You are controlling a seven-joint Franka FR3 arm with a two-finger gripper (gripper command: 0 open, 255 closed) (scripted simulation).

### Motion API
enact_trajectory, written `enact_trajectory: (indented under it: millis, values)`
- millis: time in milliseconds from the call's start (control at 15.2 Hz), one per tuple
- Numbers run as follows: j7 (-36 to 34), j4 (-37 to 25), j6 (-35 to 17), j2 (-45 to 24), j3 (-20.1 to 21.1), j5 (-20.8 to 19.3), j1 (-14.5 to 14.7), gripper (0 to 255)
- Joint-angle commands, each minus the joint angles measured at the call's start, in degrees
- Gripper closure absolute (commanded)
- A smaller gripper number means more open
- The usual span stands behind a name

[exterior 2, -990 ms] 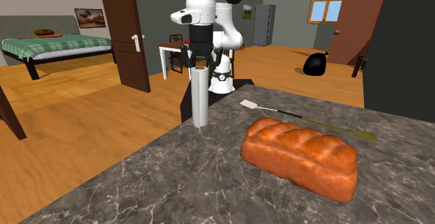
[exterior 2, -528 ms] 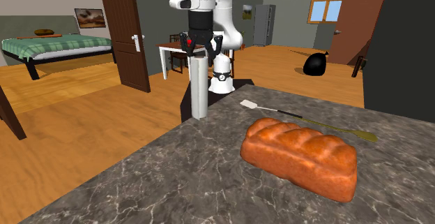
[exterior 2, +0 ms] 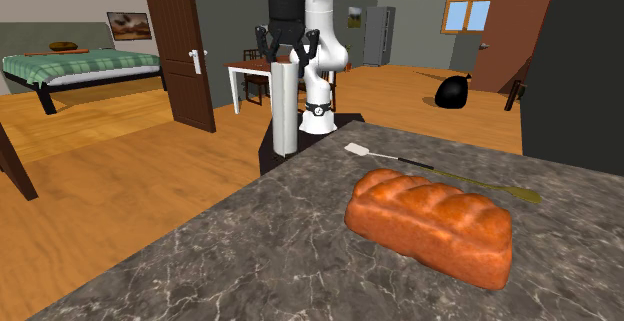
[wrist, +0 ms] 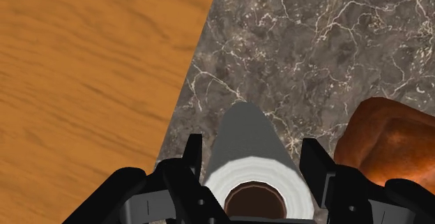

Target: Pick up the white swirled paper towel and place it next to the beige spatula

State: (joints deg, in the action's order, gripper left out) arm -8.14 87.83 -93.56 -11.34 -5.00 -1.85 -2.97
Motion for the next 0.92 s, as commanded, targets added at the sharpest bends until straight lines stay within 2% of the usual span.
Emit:
enact_trajectory:
  millis: [0,858]
  values:
    - [0.0,-1.9,1.7,-0.2,0.0,0.0,0.0,255]
    - [0.6,-15.8,12.9,-2.9,-0.1,0.2,-0.2,255]
